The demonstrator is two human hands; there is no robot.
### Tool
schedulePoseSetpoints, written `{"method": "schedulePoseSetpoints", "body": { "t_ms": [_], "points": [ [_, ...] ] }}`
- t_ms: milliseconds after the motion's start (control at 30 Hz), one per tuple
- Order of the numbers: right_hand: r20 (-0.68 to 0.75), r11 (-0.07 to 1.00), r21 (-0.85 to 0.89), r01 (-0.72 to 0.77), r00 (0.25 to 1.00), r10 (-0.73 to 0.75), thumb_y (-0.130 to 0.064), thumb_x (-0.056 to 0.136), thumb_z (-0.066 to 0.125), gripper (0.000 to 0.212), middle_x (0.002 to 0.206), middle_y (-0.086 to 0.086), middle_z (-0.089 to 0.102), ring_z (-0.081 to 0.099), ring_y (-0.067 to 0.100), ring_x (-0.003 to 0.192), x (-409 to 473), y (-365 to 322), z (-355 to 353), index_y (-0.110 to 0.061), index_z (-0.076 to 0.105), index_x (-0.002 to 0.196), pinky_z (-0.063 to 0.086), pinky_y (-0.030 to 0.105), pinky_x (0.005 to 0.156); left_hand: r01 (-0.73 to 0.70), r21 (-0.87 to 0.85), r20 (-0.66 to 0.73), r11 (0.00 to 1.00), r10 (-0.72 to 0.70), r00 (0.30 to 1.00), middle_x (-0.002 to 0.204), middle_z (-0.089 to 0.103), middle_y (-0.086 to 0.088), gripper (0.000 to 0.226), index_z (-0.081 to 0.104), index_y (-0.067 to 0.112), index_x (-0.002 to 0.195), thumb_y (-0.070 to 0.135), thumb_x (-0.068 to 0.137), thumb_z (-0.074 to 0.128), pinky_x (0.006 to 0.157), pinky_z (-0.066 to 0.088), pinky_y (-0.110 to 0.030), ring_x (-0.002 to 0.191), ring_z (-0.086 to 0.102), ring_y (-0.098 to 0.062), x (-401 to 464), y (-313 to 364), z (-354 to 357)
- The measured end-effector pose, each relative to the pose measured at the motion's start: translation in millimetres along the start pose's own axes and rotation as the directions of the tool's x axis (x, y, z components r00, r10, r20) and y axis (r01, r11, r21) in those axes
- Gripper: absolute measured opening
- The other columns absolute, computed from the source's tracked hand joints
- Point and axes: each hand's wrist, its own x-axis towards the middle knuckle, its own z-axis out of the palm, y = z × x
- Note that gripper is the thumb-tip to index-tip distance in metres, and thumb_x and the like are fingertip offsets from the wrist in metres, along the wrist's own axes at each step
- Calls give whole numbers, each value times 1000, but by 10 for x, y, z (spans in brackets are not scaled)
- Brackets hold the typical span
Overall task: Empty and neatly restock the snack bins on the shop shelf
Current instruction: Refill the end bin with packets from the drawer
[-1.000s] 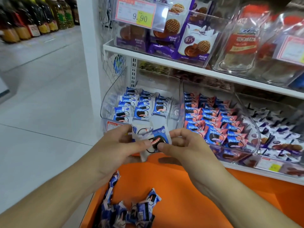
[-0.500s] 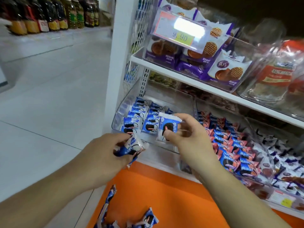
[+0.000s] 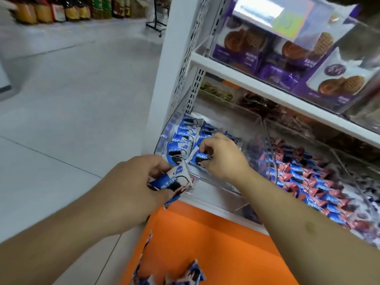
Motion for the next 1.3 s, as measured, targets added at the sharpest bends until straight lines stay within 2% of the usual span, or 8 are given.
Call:
{"method": "schedulePoseSetpoints", "body": {
  "t_ms": [300, 467, 600, 767, 933, 1067, 1167, 1300],
  "points": [
    [35, 998, 16, -59, 998, 59, -18, 79, 81, 38, 106, -1, 55, 53, 19, 99, -89, 22, -41, -24, 64, 112, 37, 26, 79, -37, 8, -14, 999, 38, 999, 114, 70, 24, 33, 69, 46, 107, 33, 82, 85, 78, 53, -23, 91, 71, -3, 28, 29, 52],
    [50, 998, 25, -55, 997, 53, -14, 87, 74, 41, 116, 0, 55, 55, 19, 106, -330, -125, -313, -22, 60, 125, 42, 26, 89, -57, 33, -29, 998, 58, 998, 113, 68, 27, 36, 68, 49, 111, 35, 82, 84, 79, 54, -22, 89, 70, 0, 21, 69, 80],
    [-73, 1000, -4, -13, 997, 12, -11, 88, 69, 41, 122, 0, 56, 53, 17, 116, -711, -100, -601, -20, 62, 127, 35, 20, 92, -94, 81, -44, 992, 98, 994, 111, 65, 29, 39, 63, 56, 113, 41, 83, 83, 73, 48, -16, 91, 68, 2, -9, 121, 105],
    [-172, 991, -120, -66, 984, 45, -27, 87, 75, 48, 136, -2, 58, 49, 23, 132, -1291, 391, -861, -19, 63, 132, 38, 33, 110, -201, 197, -73, 960, 218, 973, 106, 66, 33, 34, 62, 59, 108, 46, 84, 80, 70, 42, -7, 91, 63, 14, -33, 387, 101],
    [-113, 999, -28, -30, 993, 27, -44, 87, 81, 75, 155, -12, 48, 34, 13, 149, -1443, 619, -890, -26, 49, 152, 30, 39, 125, -270, 266, -73, 925, 299, 952, 99, 65, 29, 28, 66, 43, 105, 44, 83, 83, 66, 44, -10, 86, 63, 10, 439, 821, 394],
    [-152, 1000, 15, 0, 988, 2, -41, 89, 80, 70, 154, -13, 48, 30, 16, 151, -1436, 716, -873, -27, 52, 151, 24, 37, 127, -329, 355, -24, 875, 360, 933, 91, 66, 22, 23, 70, 34, 101, 32, 84, 85, 61, 42, -12, 81, 62, 2, 1050, 1007, 810],
    [-171, 1000, 15, 20, 985, -17, -43, 88, 78, 69, 152, -16, 48, 29, 15, 150, -1438, 747, -824, -28, 52, 150, 28, 41, 126, -374, 441, 33, 816, 402, 915, 92, 69, 13, 24, 72, 31, 99, 28, 80, 87, 66, 45, -27, 77, 61, -8, 1490, 995, 1076],
    [-168, 1000, 14, 3, 986, -1, -51, 89, 75, 70, 156, -19, 40, 21, 15, 152, -1407, 782, -805, -34, 47, 151, 25, 40, 127, -419, 609, 125, 674, 440, 889, 101, 66, 7, 29, 75, 32, 101, 30, 75, 88, 75, 46, -29, 92, 63, -16, 1935, 892, 1243]
  ]
}}
